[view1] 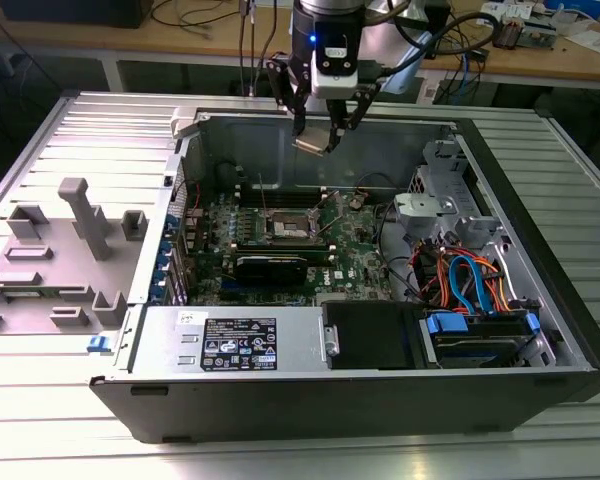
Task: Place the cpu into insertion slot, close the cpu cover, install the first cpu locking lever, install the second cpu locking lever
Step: 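Place the cpu into insertion slot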
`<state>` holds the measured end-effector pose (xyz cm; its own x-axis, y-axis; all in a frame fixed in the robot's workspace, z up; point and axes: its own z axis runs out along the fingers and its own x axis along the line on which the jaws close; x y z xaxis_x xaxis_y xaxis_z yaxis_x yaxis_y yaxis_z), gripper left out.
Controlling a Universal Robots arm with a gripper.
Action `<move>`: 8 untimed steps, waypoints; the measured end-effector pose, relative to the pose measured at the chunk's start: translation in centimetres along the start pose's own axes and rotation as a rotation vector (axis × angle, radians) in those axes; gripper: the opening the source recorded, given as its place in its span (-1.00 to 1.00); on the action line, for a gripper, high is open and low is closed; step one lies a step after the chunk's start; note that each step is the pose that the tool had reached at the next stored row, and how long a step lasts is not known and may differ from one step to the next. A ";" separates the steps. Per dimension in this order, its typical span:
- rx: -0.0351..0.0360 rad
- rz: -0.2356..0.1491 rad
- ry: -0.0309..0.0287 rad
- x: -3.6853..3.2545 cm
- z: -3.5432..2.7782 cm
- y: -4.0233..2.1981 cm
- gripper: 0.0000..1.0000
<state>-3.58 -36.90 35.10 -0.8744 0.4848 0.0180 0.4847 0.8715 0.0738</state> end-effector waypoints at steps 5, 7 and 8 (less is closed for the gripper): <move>0.0004 0.060 -0.0051 -0.01 0.38 -0.03 0.08; 0.0004 0.113 -0.0087 -0.01 0.65 -0.05 0.08; 0.0005 0.125 -0.0092 -0.02 0.75 -0.06 0.08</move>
<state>-3.58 -36.91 34.34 -0.8069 0.5904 0.0179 0.5900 0.8042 0.0711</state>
